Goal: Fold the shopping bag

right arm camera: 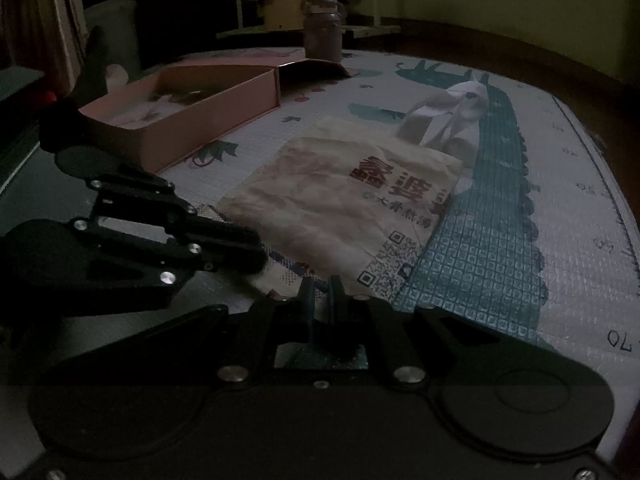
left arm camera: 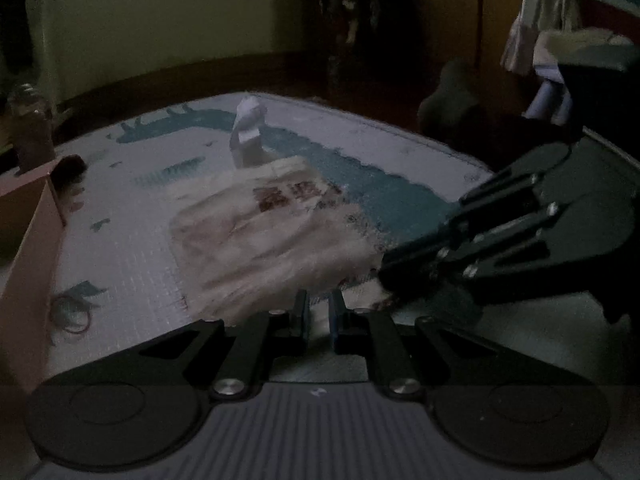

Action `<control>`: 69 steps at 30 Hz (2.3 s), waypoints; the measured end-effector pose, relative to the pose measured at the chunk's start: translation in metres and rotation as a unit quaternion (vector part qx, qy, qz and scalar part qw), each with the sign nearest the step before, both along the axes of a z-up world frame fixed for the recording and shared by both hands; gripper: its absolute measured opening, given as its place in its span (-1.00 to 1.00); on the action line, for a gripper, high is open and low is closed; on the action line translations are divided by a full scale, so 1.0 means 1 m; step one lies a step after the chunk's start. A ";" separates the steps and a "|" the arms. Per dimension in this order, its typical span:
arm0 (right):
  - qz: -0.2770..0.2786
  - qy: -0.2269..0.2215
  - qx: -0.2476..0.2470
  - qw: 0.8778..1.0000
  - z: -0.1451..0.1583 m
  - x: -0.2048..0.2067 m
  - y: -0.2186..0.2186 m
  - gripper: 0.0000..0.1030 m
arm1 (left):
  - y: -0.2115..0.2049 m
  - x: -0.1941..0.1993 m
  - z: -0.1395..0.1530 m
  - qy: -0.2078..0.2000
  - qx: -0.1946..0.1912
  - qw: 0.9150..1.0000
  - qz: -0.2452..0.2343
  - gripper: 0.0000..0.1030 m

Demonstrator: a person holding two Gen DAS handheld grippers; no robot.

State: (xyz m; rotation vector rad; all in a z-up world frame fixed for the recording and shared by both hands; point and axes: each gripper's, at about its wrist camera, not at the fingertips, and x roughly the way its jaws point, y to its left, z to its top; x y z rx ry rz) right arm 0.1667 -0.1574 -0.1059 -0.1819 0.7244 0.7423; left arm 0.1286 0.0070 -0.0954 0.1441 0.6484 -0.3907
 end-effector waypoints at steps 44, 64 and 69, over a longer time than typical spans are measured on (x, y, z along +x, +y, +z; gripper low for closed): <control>0.001 0.040 0.028 0.999 0.000 0.014 -0.007 -0.93 | 0.000 -0.030 0.012 -0.064 0.264 0.949 -0.161 -0.34; 0.043 0.094 0.049 0.993 -0.002 0.038 -0.011 -0.93 | -0.031 -0.032 -0.040 -0.179 0.472 0.808 -0.302 -0.65; 0.074 0.024 0.010 0.997 0.002 0.018 -0.001 -0.88 | -0.033 -0.033 -0.042 -0.170 0.460 0.819 -0.299 -0.84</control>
